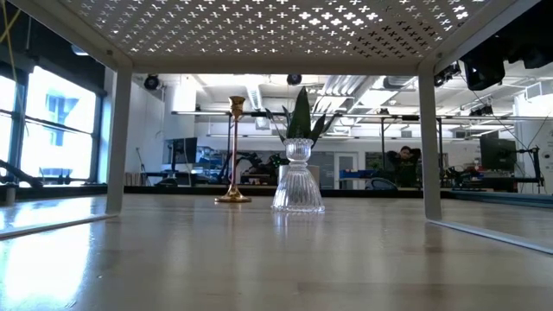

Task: Pick & Place candle stick holders
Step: Put the left candle holder on the shelf

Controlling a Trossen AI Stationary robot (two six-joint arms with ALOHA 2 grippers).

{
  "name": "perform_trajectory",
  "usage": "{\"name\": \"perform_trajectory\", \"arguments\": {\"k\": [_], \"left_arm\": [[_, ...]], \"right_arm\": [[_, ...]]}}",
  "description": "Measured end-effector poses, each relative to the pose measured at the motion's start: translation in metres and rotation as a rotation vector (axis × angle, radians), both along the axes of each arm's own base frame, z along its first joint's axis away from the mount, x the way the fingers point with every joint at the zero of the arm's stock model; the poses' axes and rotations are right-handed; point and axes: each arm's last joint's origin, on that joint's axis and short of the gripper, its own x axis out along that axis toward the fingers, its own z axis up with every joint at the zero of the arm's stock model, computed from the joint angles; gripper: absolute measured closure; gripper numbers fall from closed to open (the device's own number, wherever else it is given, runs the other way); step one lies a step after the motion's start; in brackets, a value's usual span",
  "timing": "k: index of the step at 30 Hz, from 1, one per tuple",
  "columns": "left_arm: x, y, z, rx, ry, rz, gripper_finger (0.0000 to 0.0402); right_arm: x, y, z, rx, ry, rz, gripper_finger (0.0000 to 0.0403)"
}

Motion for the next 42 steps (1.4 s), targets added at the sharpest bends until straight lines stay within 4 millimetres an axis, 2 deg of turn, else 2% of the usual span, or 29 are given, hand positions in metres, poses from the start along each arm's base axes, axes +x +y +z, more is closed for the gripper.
{"name": "perform_trajectory", "arguments": {"k": [4, 10, 15, 20, 26, 36, 42], "left_arm": [[0.011, 0.029, -0.001, -0.051, 0.033, 0.076, 0.0314], [0.022, 0.084, -0.004, -0.157, 0.109, 0.159, 0.0314], [0.022, 0.127, -0.006, -0.305, 0.152, 0.187, 0.0314], [0.019, 0.158, -0.007, -0.390, 0.194, 0.124, 0.0314], [0.016, 0.178, -0.009, -0.431, 0.221, 0.040, 0.0314], [0.016, 0.187, -0.007, -0.379, 0.191, 0.112, 0.0314], [0.025, 0.195, -0.015, -0.368, 0.200, 0.148, 0.0314]], "right_arm": [[0.000, 0.000, 0.000, 0.002, 0.000, 0.001, 0.0192], [0.000, 0.000, 0.000, 0.000, 0.005, 0.001, 0.0190], [0.000, 0.000, -0.001, -0.004, 0.012, 0.001, 0.0191], [0.000, 0.000, -0.001, -0.005, 0.012, 0.001, 0.0191], [0.000, 0.000, -0.001, -0.007, 0.012, 0.001, 0.0190], [0.000, 0.000, -0.003, -0.017, 0.031, -0.003, 0.0190], [0.000, 0.000, -0.003, -0.005, 0.032, -0.003, 0.0190]]}}
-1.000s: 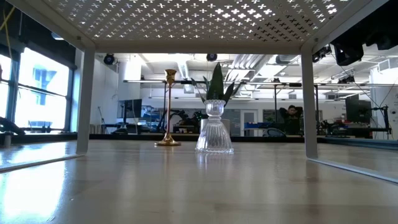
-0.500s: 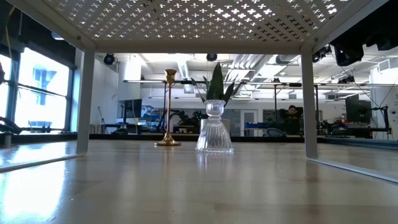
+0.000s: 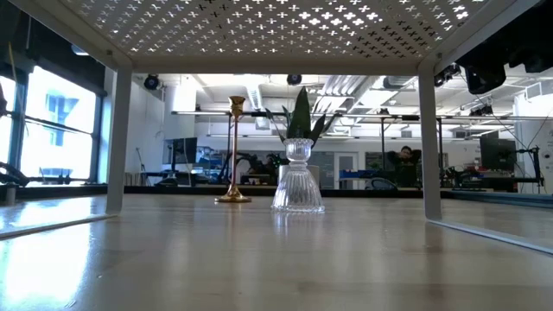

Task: Pick & Place candle stick holders
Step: Put the left candle holder on the shelf

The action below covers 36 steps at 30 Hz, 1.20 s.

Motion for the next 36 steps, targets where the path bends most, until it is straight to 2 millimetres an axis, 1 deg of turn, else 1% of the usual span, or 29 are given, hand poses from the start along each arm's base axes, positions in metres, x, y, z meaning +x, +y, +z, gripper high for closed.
{"name": "perform_trajectory", "arguments": {"k": [5, 8, 12, 16, 23, 32, 36], "left_arm": [[0.007, 0.019, -0.015, -0.031, 0.076, 0.041, 0.0314], [0.009, 0.031, -0.023, -0.092, 0.099, 0.043, 0.0314], [0.013, 0.044, -0.031, -0.166, 0.097, 0.025, 0.0314], [0.014, 0.052, -0.036, -0.209, 0.095, 0.009, 0.0314], [0.018, 0.047, -0.037, -0.229, 0.093, -0.124, 0.0314], [0.020, 0.045, -0.037, -0.250, 0.069, -0.152, 0.0314], [0.023, 0.047, -0.044, -0.258, 0.073, -0.146, 0.0314]], "right_arm": [[0.000, 0.000, 0.000, 0.002, 0.000, 0.000, 0.0192], [0.000, 0.000, 0.000, 0.008, 0.000, 0.002, 0.0190], [0.000, 0.000, 0.000, 0.008, 0.000, 0.003, 0.0191], [0.000, 0.000, 0.000, 0.005, 0.001, 0.003, 0.0191], [0.000, 0.000, -0.002, -0.005, 0.021, 0.003, 0.0192], [0.000, 0.000, -0.002, -0.005, 0.020, 0.002, 0.0191], [0.000, 0.000, -0.002, -0.004, 0.020, 0.003, 0.0190]]}}
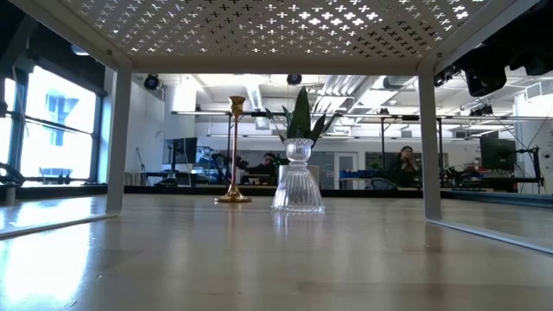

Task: Pick & Place candle stick holders
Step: Put the left candle holder on the shelf

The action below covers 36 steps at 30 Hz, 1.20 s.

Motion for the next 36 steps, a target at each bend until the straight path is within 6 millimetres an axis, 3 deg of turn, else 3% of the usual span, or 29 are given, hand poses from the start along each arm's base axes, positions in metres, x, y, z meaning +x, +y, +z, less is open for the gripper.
{"name": "perform_trajectory", "arguments": {"k": [16, 36], "left_arm": [[0.010, 0.005, -0.041, 0.005, 0.075, -0.013, 0.0314], [0.018, 0.005, -0.041, 0.074, 0.022, -0.027, 0.0314]], "right_arm": [[0.000, 0.000, 0.000, -0.003, 0.002, -0.002, 0.0190], [0.000, 0.000, -0.001, -0.013, 0.005, -0.010, 0.0191]]}}
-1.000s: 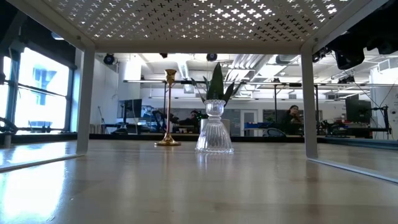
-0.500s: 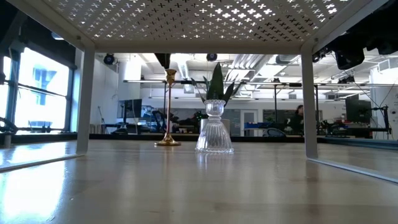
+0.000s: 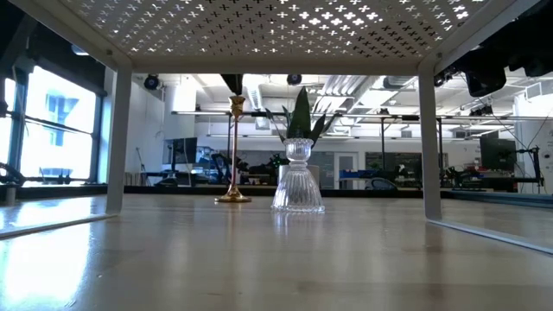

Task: Pick & Place candle stick holders
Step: Put the left candle holder on the shelf

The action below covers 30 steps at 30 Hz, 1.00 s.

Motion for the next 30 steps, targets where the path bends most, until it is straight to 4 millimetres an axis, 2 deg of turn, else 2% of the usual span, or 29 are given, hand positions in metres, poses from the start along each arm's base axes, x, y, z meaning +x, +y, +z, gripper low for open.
{"name": "perform_trajectory", "arguments": {"k": [30], "left_arm": [[0.0007, -0.0001, -0.0016, -0.018, 0.004, 0.009, 0.0314]], "right_arm": [[0.0000, 0.0001, -0.0007, -0.002, 0.007, 0.004, 0.0190]]}}
